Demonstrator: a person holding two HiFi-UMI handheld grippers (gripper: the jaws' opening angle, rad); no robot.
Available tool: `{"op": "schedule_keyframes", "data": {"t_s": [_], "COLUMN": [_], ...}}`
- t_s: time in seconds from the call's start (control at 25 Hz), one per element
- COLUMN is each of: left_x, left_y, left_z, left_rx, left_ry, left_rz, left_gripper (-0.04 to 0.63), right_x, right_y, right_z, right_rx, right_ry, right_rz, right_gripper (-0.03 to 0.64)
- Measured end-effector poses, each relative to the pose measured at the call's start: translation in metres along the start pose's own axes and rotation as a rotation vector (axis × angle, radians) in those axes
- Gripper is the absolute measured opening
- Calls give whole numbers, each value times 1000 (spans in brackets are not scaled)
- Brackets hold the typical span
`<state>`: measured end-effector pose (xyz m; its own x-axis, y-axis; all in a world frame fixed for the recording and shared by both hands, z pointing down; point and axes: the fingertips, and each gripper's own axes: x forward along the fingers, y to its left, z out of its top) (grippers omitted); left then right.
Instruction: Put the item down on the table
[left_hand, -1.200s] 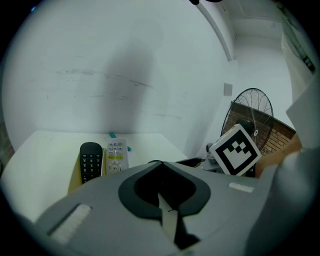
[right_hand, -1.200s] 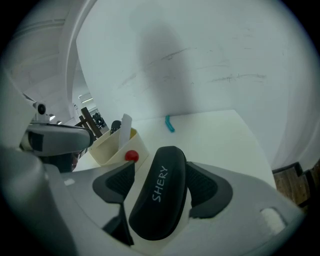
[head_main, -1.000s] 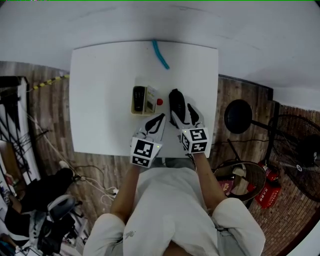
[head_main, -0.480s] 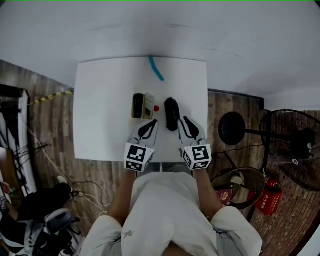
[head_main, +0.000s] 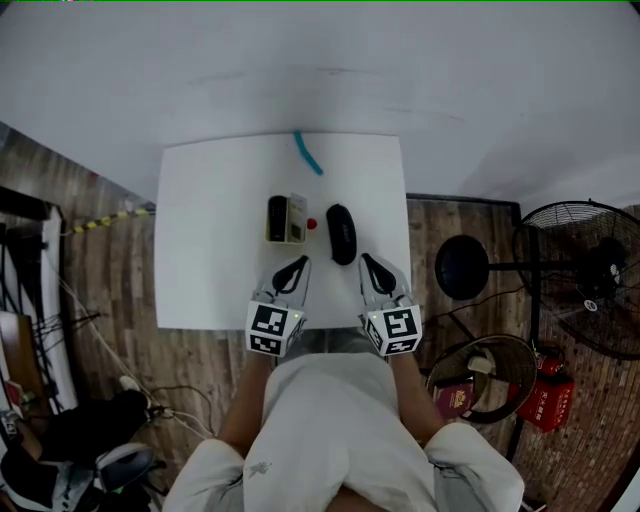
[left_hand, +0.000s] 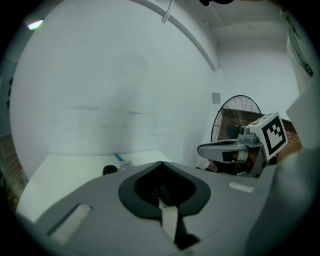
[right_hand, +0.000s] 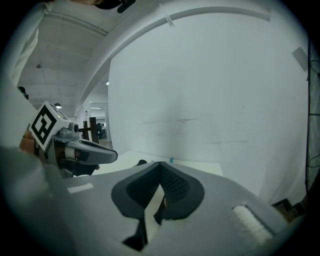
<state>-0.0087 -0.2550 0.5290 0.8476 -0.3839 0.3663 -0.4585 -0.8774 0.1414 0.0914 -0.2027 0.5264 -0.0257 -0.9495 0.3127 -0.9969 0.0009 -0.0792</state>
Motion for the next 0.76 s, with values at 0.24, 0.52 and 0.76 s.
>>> {"op": "schedule_keyframes", "data": {"t_s": [0.24, 0.52, 0.76], "left_x": [-14, -20, -19], "left_y": [-6, -8, -13], "left_z": [2, -1, -1], "left_rx": [10, -5, -15], "left_ry": [-16, -17, -17], "left_rz": [-6, -14, -3], "left_gripper": [17, 17, 17], "right_x": [-17, -26, -30], "right_y": [9, 21, 20], "right_z": [1, -2, -3], "right_rx": [-19, -29, -29], "right_ry": [-2, 10, 17], "right_rz": [-19, -22, -10], "right_gripper": [2, 2, 2]}}
